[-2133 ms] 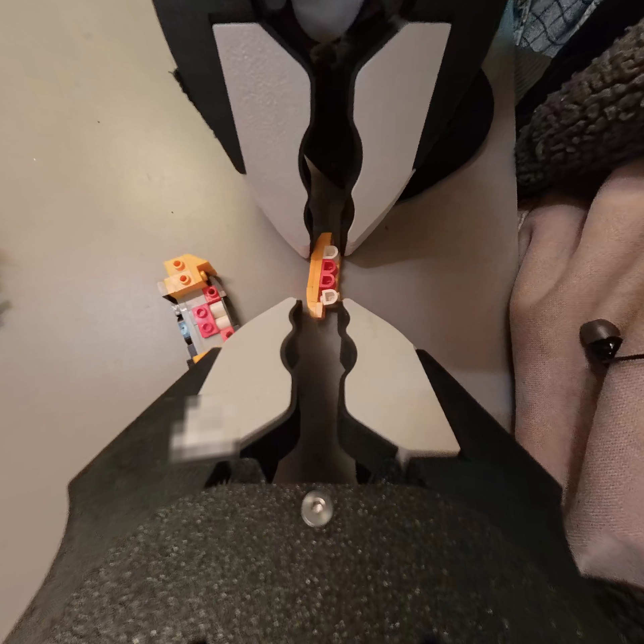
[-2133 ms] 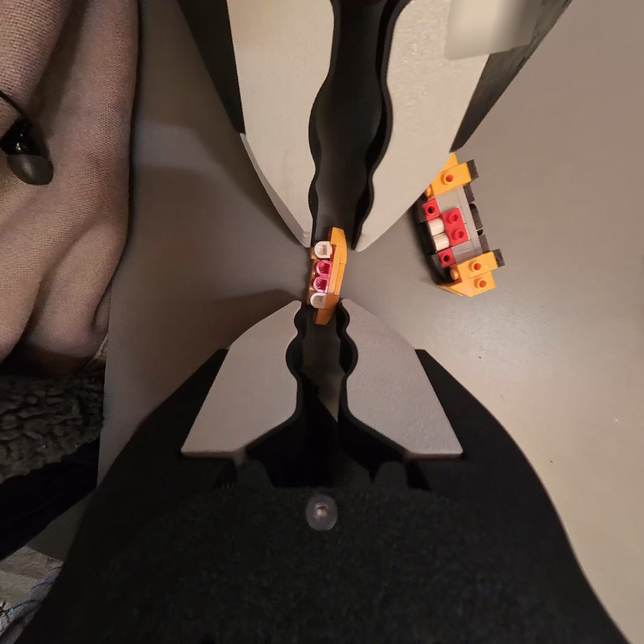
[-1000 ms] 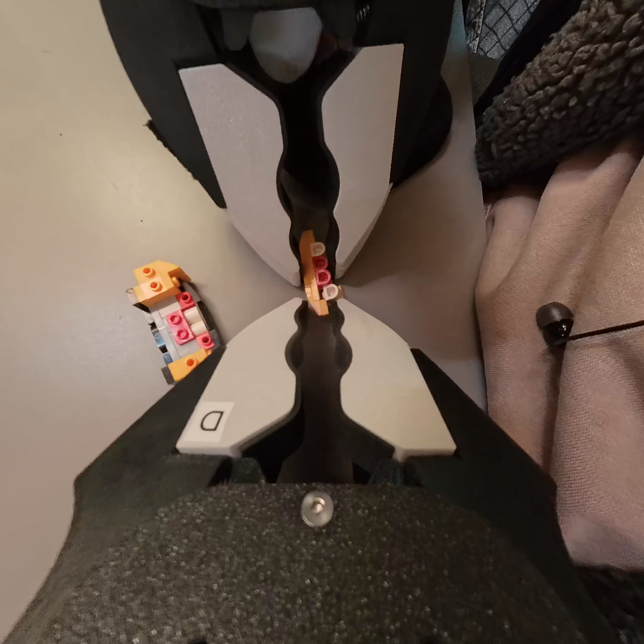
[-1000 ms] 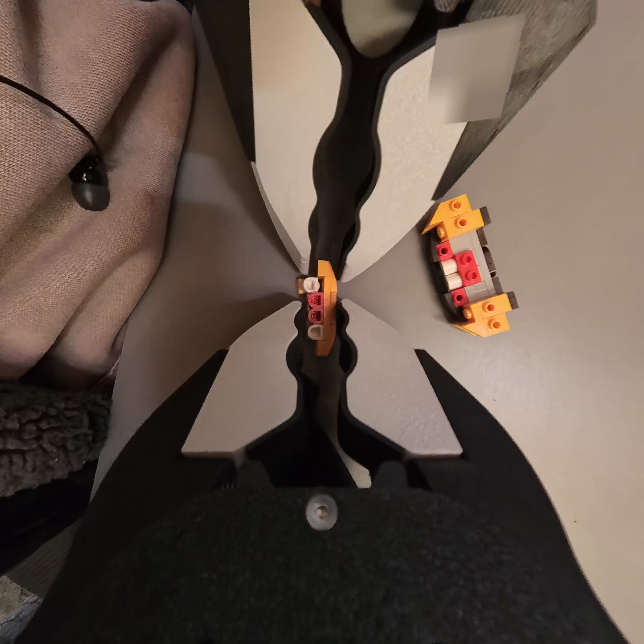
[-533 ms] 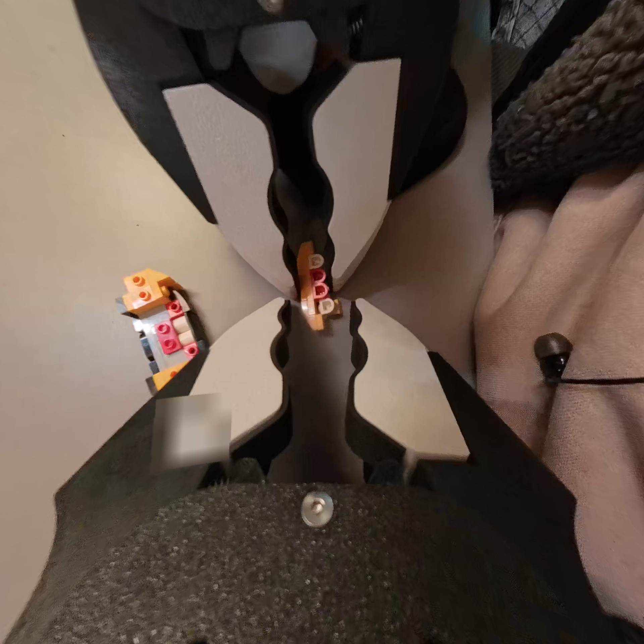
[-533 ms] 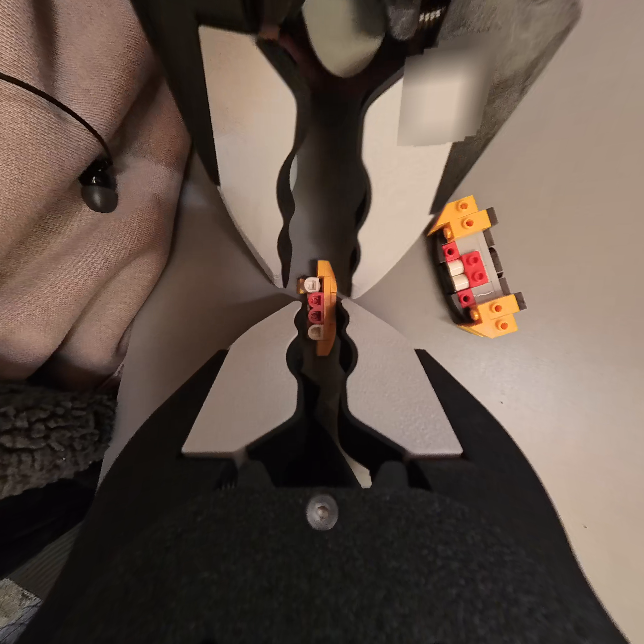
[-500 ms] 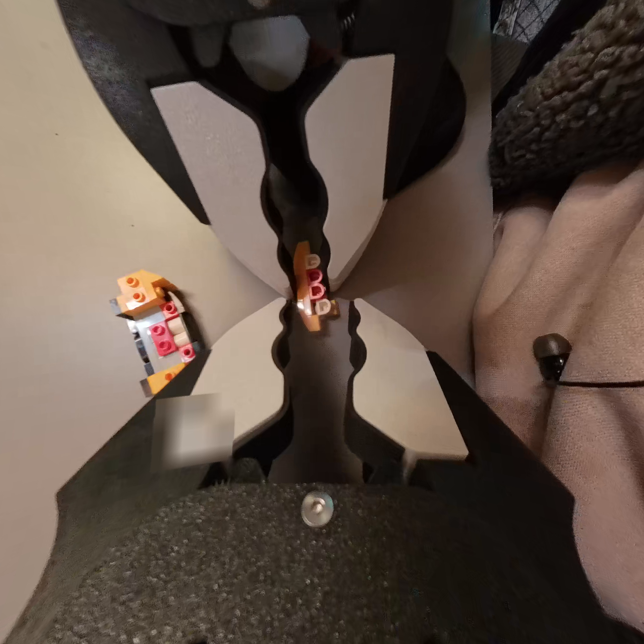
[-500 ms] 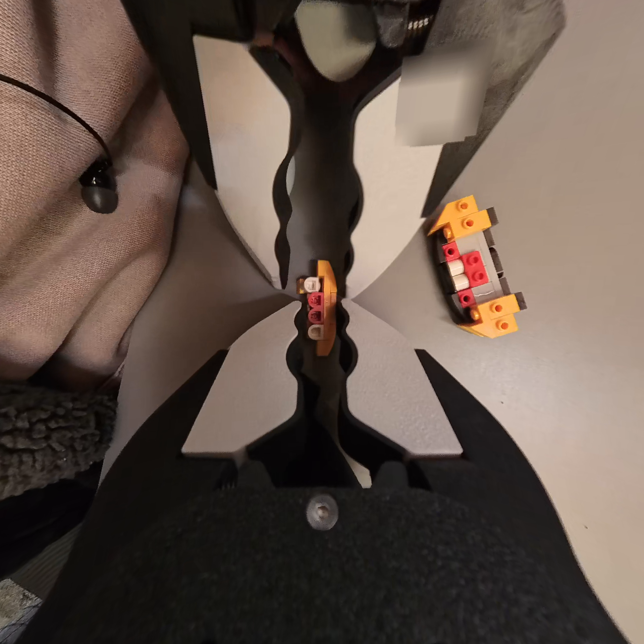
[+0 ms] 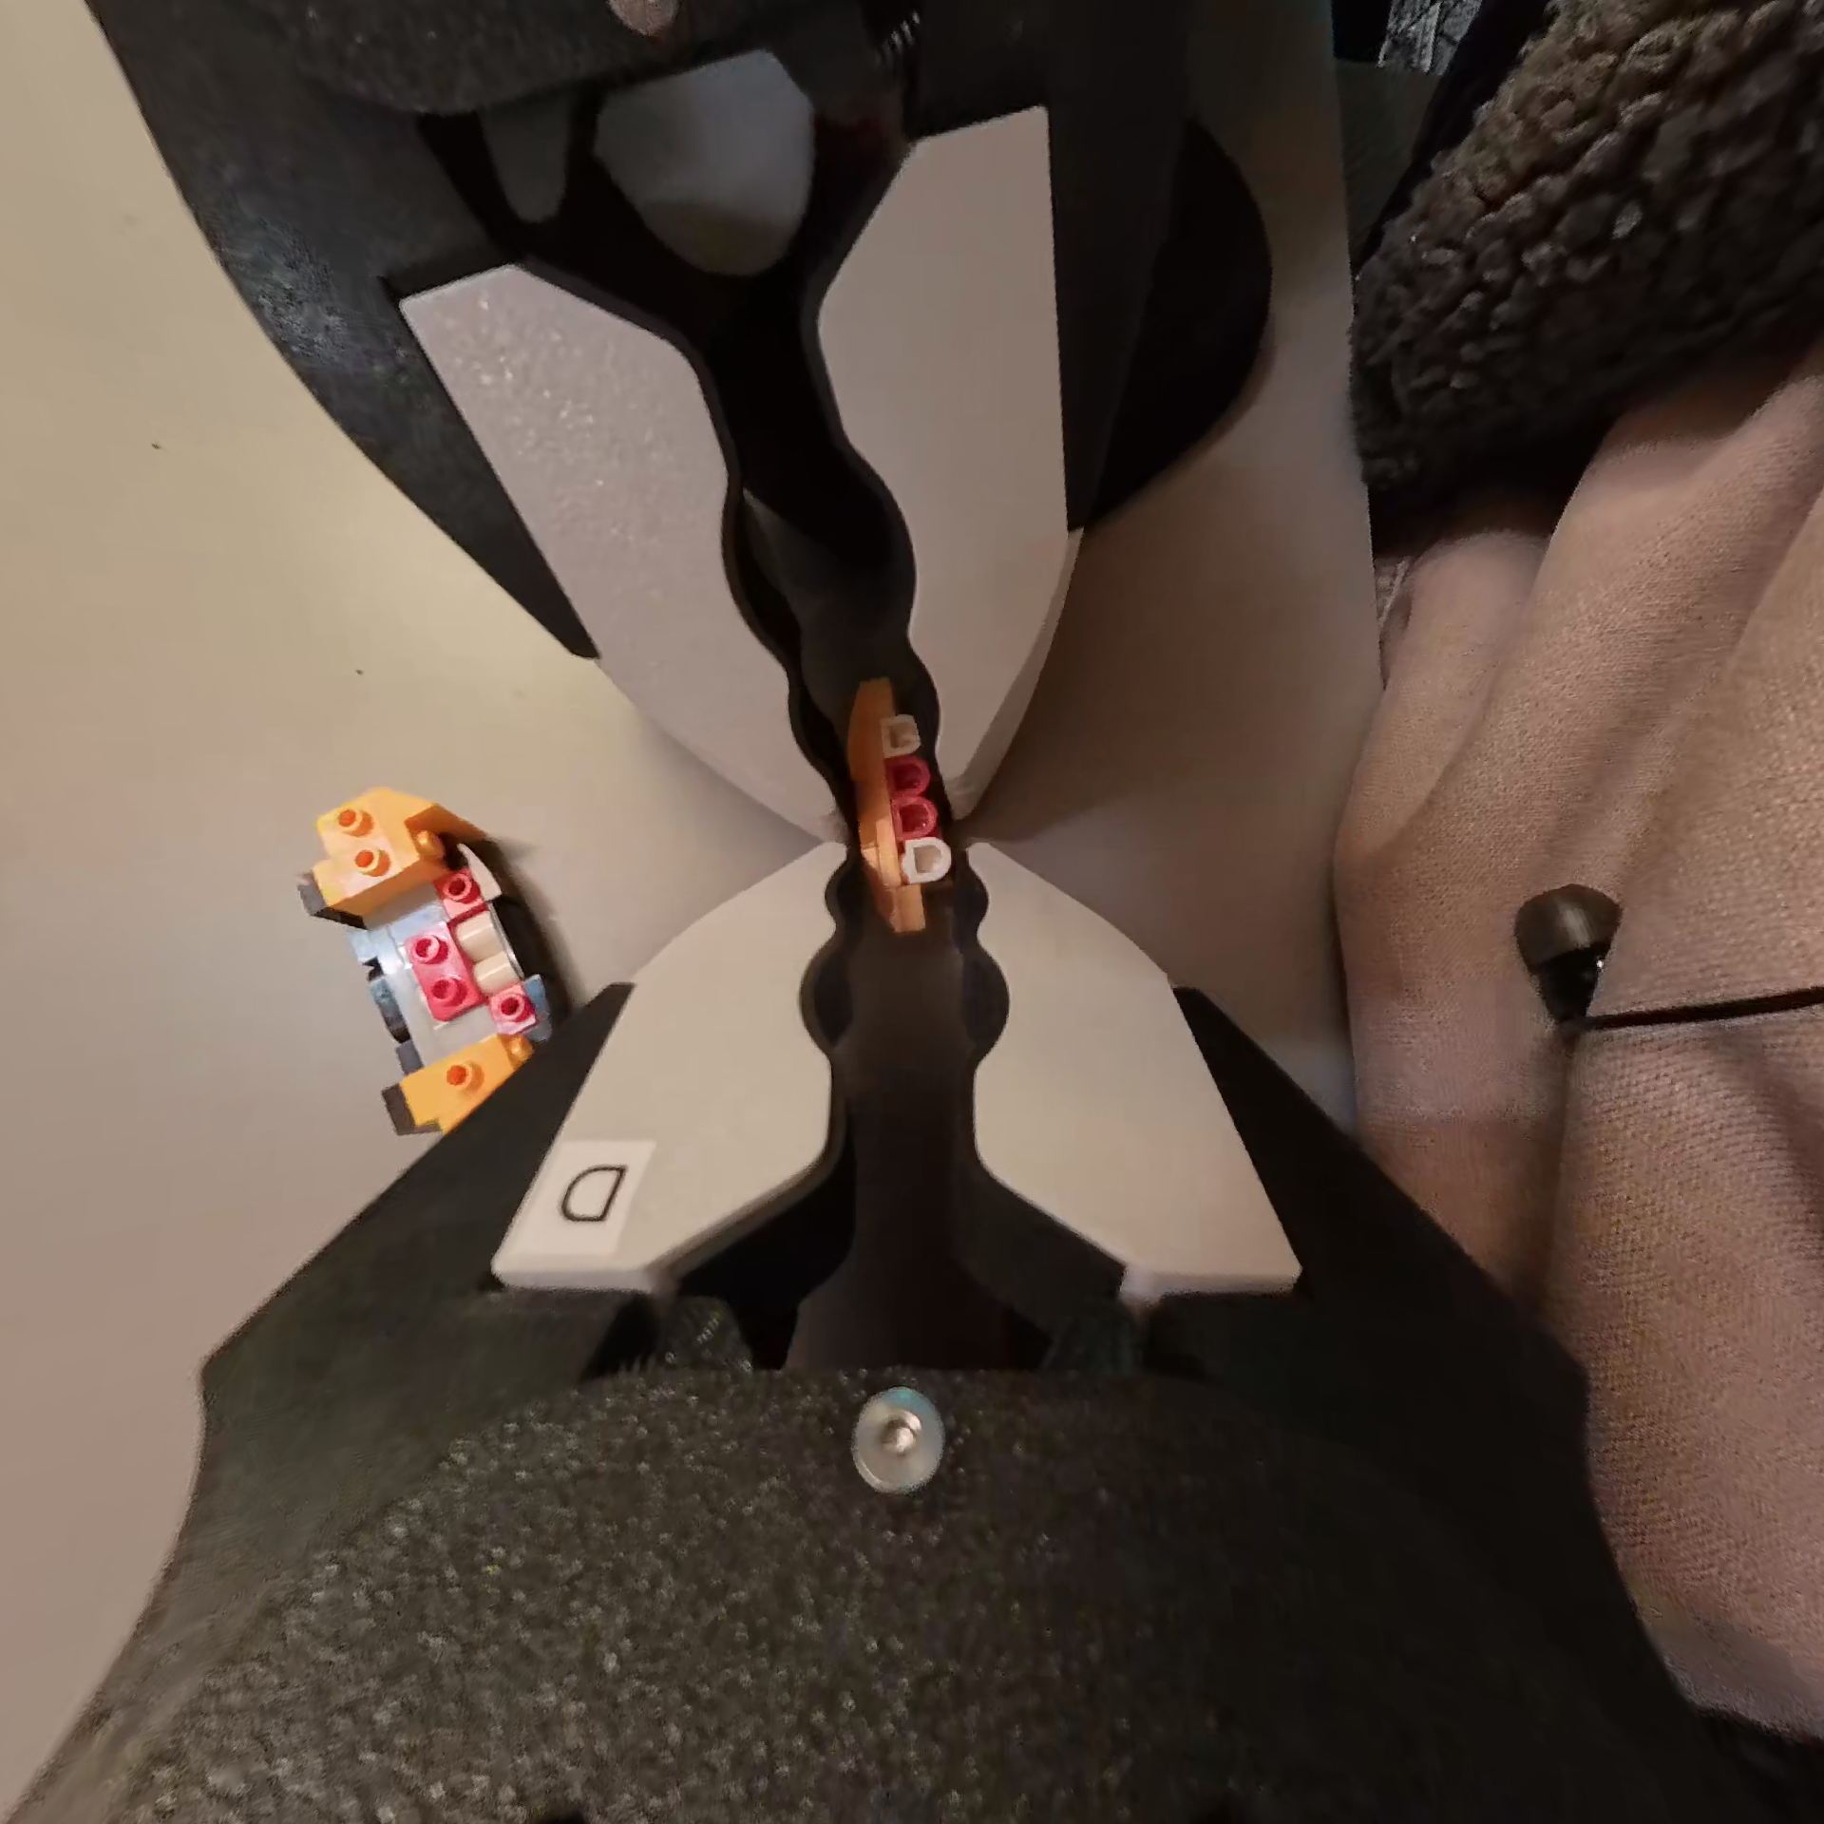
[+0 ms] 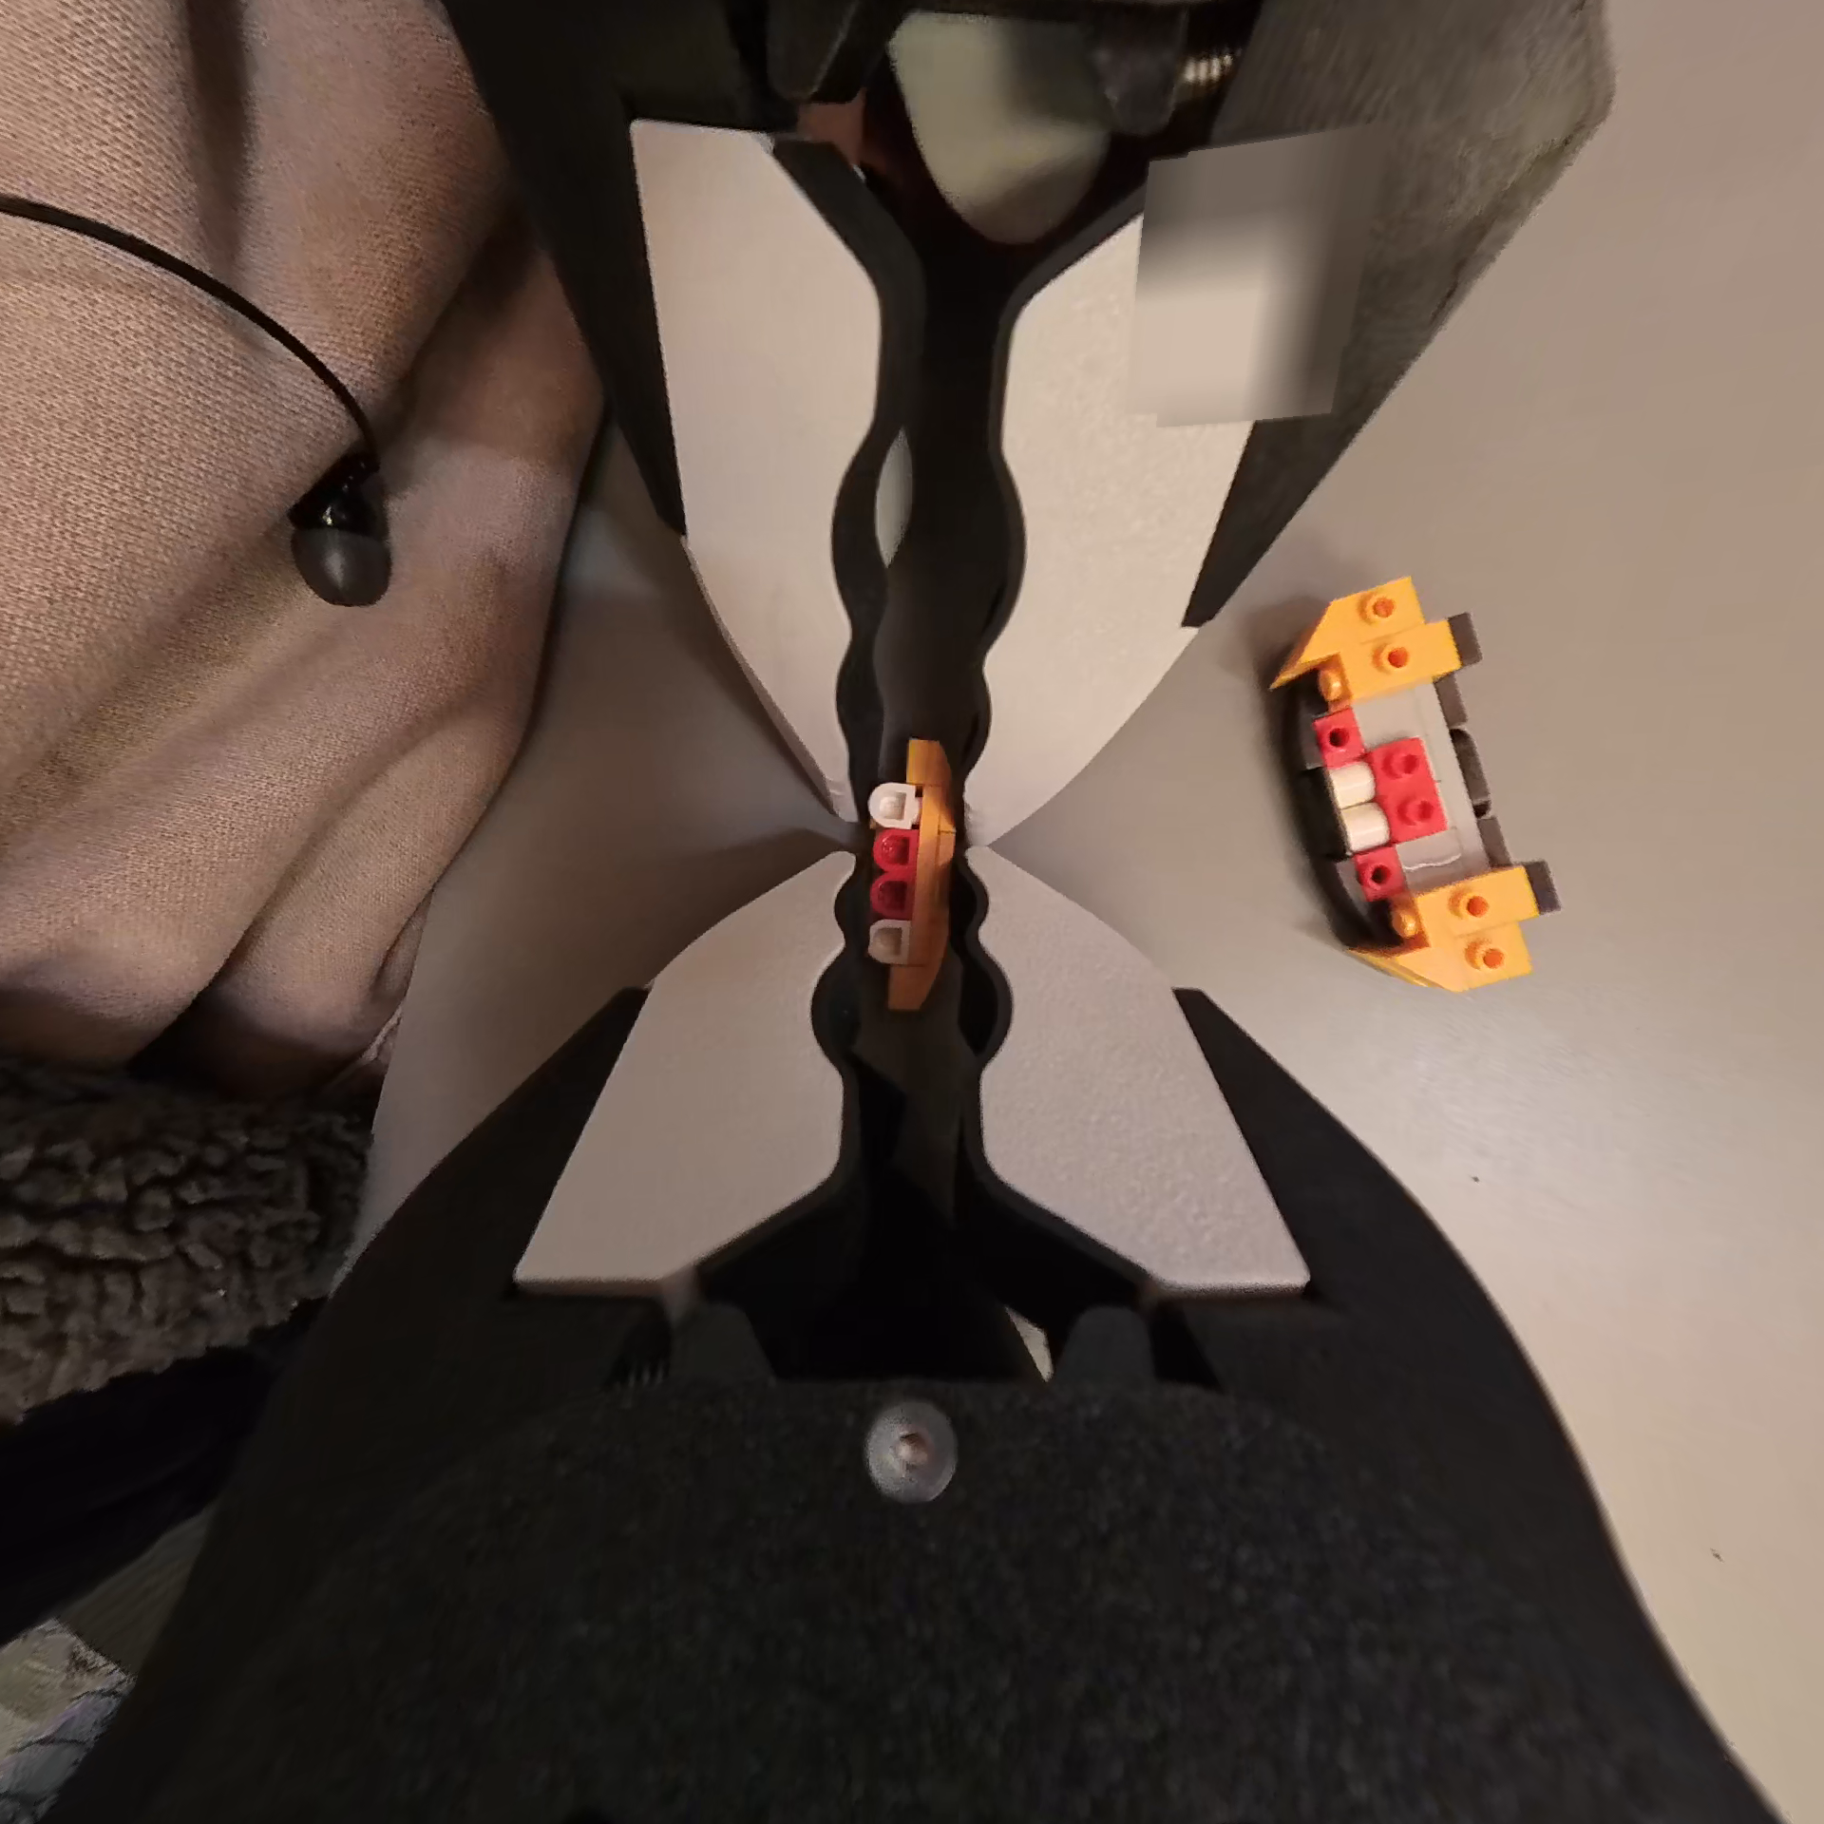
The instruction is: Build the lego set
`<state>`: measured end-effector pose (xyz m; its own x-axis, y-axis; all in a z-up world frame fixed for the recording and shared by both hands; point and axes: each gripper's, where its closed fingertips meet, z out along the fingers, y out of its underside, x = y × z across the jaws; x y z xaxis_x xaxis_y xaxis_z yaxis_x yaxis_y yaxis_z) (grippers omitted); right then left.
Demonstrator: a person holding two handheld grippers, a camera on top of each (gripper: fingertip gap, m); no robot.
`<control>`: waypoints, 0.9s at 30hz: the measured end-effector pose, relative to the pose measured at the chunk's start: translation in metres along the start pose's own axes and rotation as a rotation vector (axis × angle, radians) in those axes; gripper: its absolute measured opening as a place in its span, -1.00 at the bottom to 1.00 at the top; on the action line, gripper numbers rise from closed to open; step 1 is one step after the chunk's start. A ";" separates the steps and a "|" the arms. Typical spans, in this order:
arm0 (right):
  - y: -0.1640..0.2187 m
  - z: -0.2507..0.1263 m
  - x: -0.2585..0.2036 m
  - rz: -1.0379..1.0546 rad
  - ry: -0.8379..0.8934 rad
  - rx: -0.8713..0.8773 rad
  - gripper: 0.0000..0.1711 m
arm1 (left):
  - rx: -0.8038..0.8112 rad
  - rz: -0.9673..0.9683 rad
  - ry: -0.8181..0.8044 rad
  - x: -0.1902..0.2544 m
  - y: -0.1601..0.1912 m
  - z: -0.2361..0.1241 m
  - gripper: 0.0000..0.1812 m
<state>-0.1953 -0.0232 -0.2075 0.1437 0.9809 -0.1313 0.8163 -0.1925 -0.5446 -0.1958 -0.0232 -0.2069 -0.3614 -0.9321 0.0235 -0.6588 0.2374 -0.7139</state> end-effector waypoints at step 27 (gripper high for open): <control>-0.003 0.000 0.000 -0.051 0.118 0.042 -0.82 | 0.030 -0.024 0.013 0.002 0.000 -0.005 -0.83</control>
<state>-0.1981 -0.0230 -0.2057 0.1698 0.9855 -0.0052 0.8003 -0.1409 -0.5828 -0.1996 -0.0240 -0.2036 -0.3540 -0.9339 0.0496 -0.6473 0.2064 -0.7338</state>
